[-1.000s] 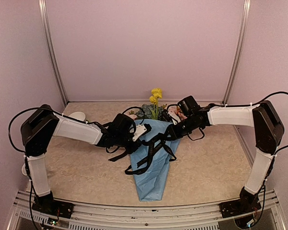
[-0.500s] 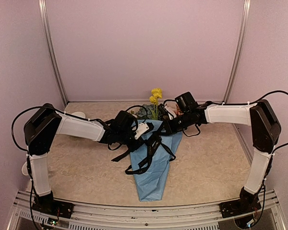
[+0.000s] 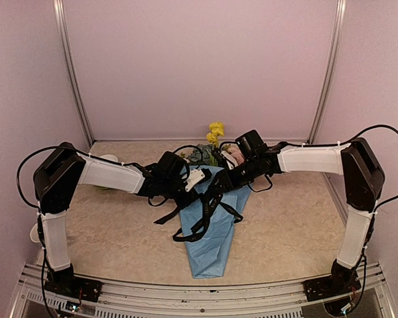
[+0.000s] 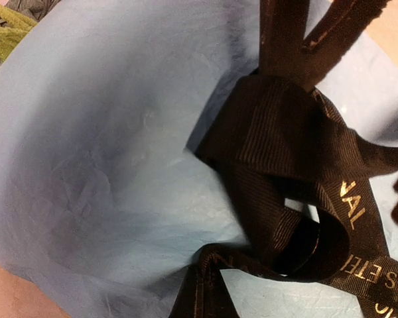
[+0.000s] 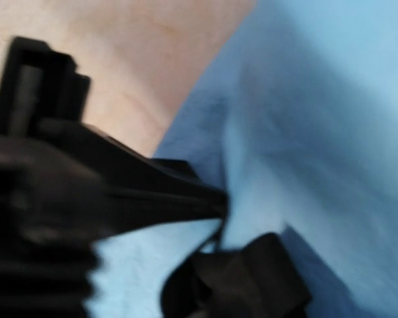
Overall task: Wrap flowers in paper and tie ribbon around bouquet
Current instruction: Cross the ribbon over the folded bouquet.
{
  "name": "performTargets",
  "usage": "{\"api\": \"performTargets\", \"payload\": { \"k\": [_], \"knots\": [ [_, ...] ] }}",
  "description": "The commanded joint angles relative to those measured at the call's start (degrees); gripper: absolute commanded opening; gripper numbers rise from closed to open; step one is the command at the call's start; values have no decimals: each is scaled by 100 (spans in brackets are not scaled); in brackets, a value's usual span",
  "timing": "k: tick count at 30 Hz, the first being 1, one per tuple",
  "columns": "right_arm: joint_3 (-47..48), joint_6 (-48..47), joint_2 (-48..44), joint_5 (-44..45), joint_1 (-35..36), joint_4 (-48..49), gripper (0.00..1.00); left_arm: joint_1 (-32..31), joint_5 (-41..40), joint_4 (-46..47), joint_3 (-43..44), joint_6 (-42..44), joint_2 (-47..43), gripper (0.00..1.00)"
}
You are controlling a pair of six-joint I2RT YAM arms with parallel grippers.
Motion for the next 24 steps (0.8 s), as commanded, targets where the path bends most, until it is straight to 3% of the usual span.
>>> {"api": "performTargets", "payload": {
  "k": [1,15,24],
  "knots": [
    [81,-231,-209,380,-96,-442,50,47,144,-49,151,-54,110,0],
    [-19,-336,-542,376,-582,-526,59,87,227,-176,277,-95,197,0],
    [-710,-233,-921,226,-557,-451,49,94,245,-213,316,-119,220,0]
  ]
}}
